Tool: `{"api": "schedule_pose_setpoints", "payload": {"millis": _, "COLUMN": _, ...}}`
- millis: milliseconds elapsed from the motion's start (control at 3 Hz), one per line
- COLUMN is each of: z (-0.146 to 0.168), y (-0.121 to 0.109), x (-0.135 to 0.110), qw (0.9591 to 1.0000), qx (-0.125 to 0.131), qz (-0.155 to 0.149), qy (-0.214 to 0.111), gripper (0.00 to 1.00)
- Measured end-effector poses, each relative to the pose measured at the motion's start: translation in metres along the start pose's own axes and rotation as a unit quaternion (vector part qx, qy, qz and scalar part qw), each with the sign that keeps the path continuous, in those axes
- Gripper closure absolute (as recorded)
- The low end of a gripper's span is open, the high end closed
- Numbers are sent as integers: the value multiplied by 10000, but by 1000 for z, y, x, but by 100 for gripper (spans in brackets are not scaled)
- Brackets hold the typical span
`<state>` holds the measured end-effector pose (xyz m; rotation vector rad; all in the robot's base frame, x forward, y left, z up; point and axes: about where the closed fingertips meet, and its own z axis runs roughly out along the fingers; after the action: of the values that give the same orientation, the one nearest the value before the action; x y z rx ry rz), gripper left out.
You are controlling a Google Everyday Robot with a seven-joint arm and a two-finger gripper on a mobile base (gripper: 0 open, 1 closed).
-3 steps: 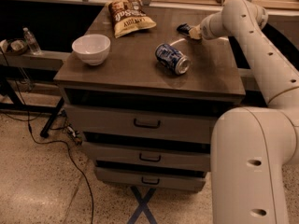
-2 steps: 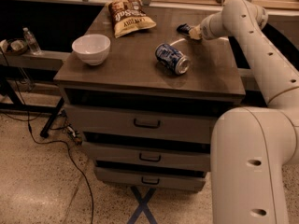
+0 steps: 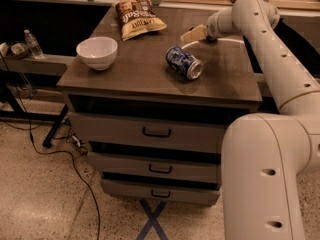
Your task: Pick rxbar blueberry
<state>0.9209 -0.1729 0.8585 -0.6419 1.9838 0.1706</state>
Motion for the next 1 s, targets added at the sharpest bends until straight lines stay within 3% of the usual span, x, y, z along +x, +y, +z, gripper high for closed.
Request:
{"api": "schedule_pose_setpoints", "payload": {"millis": 333, "z": 5, "y": 1, "x": 1, "qw": 9998, "qx": -106, "qz": 175, "qy": -40, "gripper": 0}}
{"api": "schedule_pose_setpoints", "payload": {"millis": 667, "z": 8, "y": -9, "x": 17, "qw": 9979, "qx": -206, "qz": 604, "qy": -50, "gripper": 0}}
{"api": "schedule_pose_setpoints", "payload": {"millis": 1000, "z": 7, "y": -20, "x": 23, "qw": 9969, "qx": -150, "qz": 770, "qy": -70, "gripper": 0}}
